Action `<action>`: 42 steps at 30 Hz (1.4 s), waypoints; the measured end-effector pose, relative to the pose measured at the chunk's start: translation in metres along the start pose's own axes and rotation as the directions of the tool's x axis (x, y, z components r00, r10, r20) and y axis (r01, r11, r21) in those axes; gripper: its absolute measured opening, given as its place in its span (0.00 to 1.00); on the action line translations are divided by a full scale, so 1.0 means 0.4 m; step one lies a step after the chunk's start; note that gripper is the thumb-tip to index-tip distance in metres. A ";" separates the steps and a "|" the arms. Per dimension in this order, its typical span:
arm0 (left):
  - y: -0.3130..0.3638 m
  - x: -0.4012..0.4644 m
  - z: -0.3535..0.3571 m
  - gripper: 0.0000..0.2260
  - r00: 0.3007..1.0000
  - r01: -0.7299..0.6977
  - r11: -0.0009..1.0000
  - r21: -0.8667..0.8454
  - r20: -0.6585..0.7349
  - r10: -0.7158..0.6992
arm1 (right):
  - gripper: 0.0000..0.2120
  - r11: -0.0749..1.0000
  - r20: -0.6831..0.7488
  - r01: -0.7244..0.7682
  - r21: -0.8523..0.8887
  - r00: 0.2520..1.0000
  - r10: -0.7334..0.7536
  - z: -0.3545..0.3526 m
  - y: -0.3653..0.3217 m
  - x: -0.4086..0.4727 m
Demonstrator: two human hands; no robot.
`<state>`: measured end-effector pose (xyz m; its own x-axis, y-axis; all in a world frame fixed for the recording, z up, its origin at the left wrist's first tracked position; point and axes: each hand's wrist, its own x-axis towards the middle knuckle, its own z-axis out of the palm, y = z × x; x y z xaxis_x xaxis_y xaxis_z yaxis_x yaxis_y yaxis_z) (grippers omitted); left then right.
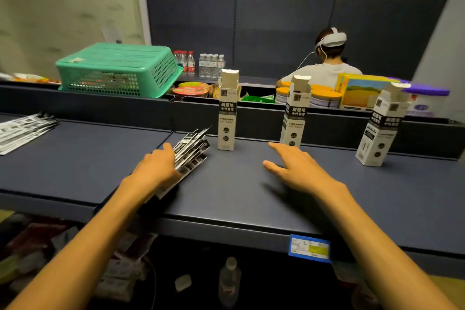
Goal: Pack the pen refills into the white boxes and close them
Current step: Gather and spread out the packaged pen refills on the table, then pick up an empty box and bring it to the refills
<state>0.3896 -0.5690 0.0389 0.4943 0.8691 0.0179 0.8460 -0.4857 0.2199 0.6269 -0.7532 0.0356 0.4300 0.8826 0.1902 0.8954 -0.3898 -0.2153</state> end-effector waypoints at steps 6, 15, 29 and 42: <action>0.055 0.053 0.004 0.29 0.994 0.106 0.994 -0.038 -0.021 -0.107 | 0.32 0.998 -0.003 0.057 -0.009 0.998 -0.057 -0.013 0.018 0.028; 0.076 0.119 0.018 0.43 0.998 0.015 1.000 -0.017 0.054 -0.014 | 0.32 1.000 -0.006 0.030 0.007 1.000 -0.030 -0.006 0.011 0.093; 0.085 0.264 -0.064 0.46 0.920 -0.389 0.867 -0.312 -0.077 0.385 | 0.32 0.998 -0.038 -0.055 -0.041 0.998 0.053 -0.002 -0.057 0.194; 0.183 0.359 -0.044 0.26 0.842 -0.528 0.484 -0.698 -0.352 0.409 | 0.33 0.995 -0.055 -0.054 -0.078 0.997 0.050 -0.036 -0.052 0.193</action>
<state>0.5191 -0.4783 0.0746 0.6918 0.5657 0.4488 0.0092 -0.6284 0.7779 0.6431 -0.6808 0.0687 0.4801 0.8460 0.2318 0.8770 -0.4566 -0.1499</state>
